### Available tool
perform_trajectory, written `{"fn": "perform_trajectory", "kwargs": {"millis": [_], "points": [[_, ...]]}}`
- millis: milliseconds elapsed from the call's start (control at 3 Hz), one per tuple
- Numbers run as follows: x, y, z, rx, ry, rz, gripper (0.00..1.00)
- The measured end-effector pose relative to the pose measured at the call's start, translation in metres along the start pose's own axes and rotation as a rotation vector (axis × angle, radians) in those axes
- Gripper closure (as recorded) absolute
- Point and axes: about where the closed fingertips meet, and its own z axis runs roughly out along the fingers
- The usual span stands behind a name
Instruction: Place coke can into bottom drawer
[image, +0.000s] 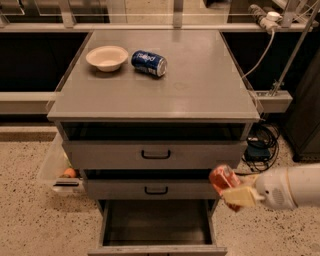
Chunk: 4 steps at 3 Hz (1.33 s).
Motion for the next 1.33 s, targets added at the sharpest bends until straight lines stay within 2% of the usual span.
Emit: {"fn": "perform_trajectory", "kwargs": {"millis": [333,667,1000,1333], "points": [[0.090,-0.009,0.046,-0.037,-0.041,0.182,1.00],[0.148,-0.021,0.094,-0.077,-0.036,0.285,1.00],[0.155,-0.021,0.103,-0.094,-0.039,0.305,1.00],[0.155,-0.020,0.100,-0.077,-0.051,0.298,1.00]]}}
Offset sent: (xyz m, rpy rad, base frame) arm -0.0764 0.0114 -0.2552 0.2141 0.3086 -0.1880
